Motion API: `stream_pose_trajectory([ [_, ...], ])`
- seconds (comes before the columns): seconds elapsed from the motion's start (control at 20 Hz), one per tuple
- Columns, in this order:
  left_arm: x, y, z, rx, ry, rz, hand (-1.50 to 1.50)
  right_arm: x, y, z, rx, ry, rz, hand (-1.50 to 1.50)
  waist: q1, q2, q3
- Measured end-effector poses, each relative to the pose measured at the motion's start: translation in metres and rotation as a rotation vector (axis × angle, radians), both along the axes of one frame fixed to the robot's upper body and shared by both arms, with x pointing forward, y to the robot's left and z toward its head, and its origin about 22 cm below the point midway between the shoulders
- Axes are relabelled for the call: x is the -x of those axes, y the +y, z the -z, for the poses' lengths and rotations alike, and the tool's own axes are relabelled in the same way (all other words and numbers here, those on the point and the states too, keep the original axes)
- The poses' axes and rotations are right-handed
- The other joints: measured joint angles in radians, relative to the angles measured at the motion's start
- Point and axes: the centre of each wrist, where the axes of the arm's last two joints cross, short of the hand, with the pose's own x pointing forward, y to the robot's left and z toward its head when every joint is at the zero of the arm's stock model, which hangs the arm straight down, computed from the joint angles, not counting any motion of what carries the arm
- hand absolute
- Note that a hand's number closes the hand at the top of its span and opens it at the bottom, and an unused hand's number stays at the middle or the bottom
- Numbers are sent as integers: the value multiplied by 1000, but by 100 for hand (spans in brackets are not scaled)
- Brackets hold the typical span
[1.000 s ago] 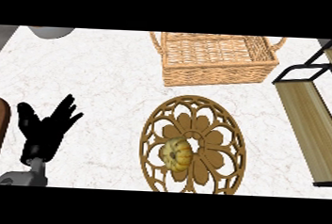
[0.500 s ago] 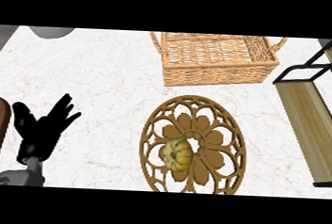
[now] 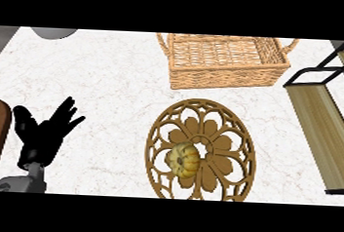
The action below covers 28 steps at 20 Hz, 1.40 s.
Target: Pick the eggplant from the placemat and place it in the tiered shelf
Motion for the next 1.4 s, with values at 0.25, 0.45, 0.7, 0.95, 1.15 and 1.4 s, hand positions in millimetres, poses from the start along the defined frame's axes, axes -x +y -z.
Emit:
stream_pose_trajectory([
  [0.25,2,-4,3,3,-6,2,0,12,1,-9,5,-183,-3,-150,3,0,1],
  [0.45,2,-6,0,3,-6,0,0,25,3,-15,25,-334,-3,-150,3,0,0],
  [0.7,0,-4,2,0,9,-12,0,43,0,-26,110,-447,86,-150,0,-1,2],
  [0.95,3,-3,2,-5,5,-18,0,79,7,-36,199,-522,240,-150,-8,-5,0],
  [1.15,6,-3,5,-6,-2,-18,0,117,18,-44,240,-618,334,-150,-15,-8,-1],
  [1.4,5,-2,3,-8,14,-30,0,167,42,-41,236,-696,363,-150,-22,-12,-1],
])
